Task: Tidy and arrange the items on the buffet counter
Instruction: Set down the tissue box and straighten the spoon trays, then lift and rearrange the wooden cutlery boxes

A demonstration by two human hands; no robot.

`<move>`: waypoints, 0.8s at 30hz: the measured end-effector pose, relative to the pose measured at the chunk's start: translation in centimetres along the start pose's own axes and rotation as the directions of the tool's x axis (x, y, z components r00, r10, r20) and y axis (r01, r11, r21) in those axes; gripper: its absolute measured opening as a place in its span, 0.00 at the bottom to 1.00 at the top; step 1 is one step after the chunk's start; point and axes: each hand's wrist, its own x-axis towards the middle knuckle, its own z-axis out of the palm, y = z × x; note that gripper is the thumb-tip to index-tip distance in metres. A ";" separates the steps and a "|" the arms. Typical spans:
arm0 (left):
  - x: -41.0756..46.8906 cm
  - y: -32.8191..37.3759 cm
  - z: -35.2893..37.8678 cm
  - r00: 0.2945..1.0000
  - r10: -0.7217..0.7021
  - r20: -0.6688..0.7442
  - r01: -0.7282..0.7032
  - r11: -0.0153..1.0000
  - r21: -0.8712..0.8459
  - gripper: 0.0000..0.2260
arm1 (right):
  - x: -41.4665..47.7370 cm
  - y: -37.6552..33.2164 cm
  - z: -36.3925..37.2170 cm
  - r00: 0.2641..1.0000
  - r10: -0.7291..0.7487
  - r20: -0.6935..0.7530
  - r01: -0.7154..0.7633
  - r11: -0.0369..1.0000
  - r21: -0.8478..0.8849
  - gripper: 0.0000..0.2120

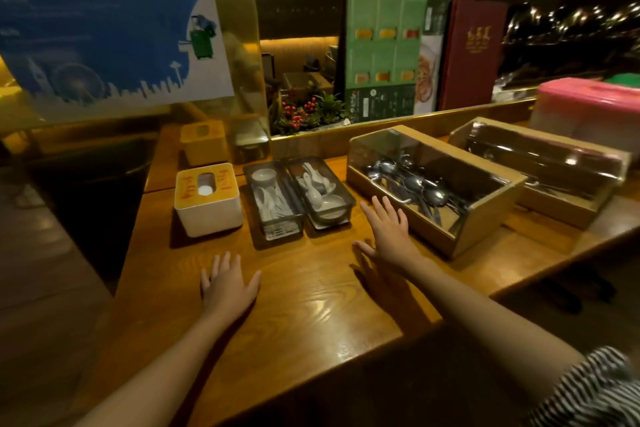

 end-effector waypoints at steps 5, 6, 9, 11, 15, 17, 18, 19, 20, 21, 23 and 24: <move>-2.7 7.2 1.8 0.997 0.079 -0.019 -0.080 0.994 -0.073 0.32 | -4.8 6.2 -1.4 0.957 -0.185 -0.223 0.176 0.983 -0.059 0.32; -3.0 9.0 2.2 0.995 0.091 -0.035 -0.094 0.991 -0.090 0.32 | -5.4 7.5 -1.8 0.945 -0.185 -0.270 0.179 0.983 -0.049 0.31; -3.7 14.7 3.5 0.990 0.116 -0.075 -0.124 0.984 -0.126 0.34 | -7.3 11.3 -3.7 0.918 -0.170 -0.357 0.199 0.979 0.045 0.30; -4.1 18.6 4.5 0.985 0.133 -0.110 -0.151 0.974 -0.171 0.35 | -8.1 13.9 -4.9 0.888 -0.227 -0.401 0.256 0.967 0.018 0.29; -4.3 26.1 5.7 0.968 0.126 -0.215 -0.193 0.925 -0.327 0.35 | -8.2 19.3 -6.8 0.888 -0.115 -0.446 0.176 0.979 0.098 0.31; -4.0 29.1 5.6 0.961 0.103 -0.255 -0.203 0.892 -0.404 0.34 | -7.8 21.4 -7.3 0.906 0.074 -0.417 0.040 0.965 0.259 0.35; -3.7 30.4 5.4 0.960 0.081 -0.269 -0.197 0.877 -0.438 0.33 | -7.6 22.1 -7.6 0.912 0.181 -0.368 -0.037 0.930 0.366 0.40; -3.2 31.3 5.0 0.960 0.051 -0.276 -0.181 0.863 -0.471 0.33 | -7.3 22.6 -7.9 0.914 0.277 -0.296 -0.114 0.876 0.469 0.44; -2.6 32.1 4.6 0.961 0.019 -0.276 -0.161 0.851 -0.499 0.33 | -7.0 23.0 -8.3 0.911 0.355 -0.211 -0.186 0.809 0.558 0.47; -1.8 32.7 4.1 0.962 -0.004 -0.272 -0.144 0.842 -0.520 0.33 | -6.6 23.1 -8.7 0.905 0.407 -0.127 -0.245 0.740 0.626 0.50; 0.1 33.5 3.1 0.965 -0.022 -0.263 -0.123 0.845 -0.521 0.34 | -5.6 22.8 -8.9 0.893 0.450 -0.001 -0.317 0.629 0.710 0.56; 1.3 33.7 2.5 0.968 -0.022 -0.251 -0.113 0.854 -0.509 0.35 | -5.1 22.4 -8.9 0.888 0.458 0.038 -0.335 0.588 0.737 0.58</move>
